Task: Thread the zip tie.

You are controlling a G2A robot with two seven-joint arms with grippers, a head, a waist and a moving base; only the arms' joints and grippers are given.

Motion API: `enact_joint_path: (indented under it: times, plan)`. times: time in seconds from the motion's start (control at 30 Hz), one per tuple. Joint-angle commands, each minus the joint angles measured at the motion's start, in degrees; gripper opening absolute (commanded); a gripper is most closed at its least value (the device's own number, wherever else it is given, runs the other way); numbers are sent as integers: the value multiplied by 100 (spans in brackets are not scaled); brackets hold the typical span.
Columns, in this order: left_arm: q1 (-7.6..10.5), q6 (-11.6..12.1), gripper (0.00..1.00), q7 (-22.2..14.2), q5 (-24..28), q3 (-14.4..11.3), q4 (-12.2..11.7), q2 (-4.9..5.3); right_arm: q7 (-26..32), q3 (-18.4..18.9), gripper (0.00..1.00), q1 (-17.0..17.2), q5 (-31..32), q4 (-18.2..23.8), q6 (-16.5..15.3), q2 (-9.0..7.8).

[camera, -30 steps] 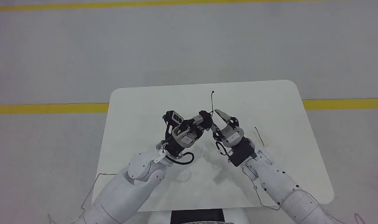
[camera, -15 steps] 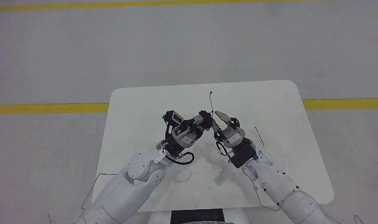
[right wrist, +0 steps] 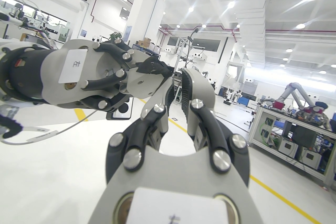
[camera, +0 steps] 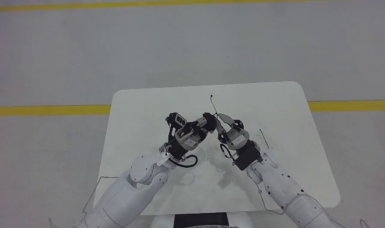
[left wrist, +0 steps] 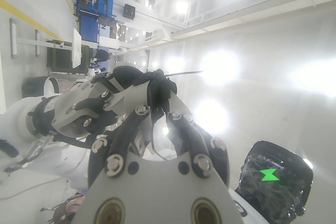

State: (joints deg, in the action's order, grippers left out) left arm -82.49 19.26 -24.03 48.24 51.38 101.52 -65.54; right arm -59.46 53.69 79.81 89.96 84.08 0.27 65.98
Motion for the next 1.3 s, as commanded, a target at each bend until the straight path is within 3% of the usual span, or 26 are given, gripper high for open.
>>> enact_joint_path:
  times: [0.0, 1.27]
  plan:
    - [0, 0, 0, 0, 0, 0, 0, 0, 7, 6, 10, -4, -1, -3, -12, 9]
    - [0, 0, 0, 0, 0, 0, 0, 0, 152, 127, 14, -41, -46, -150, -256, 206]
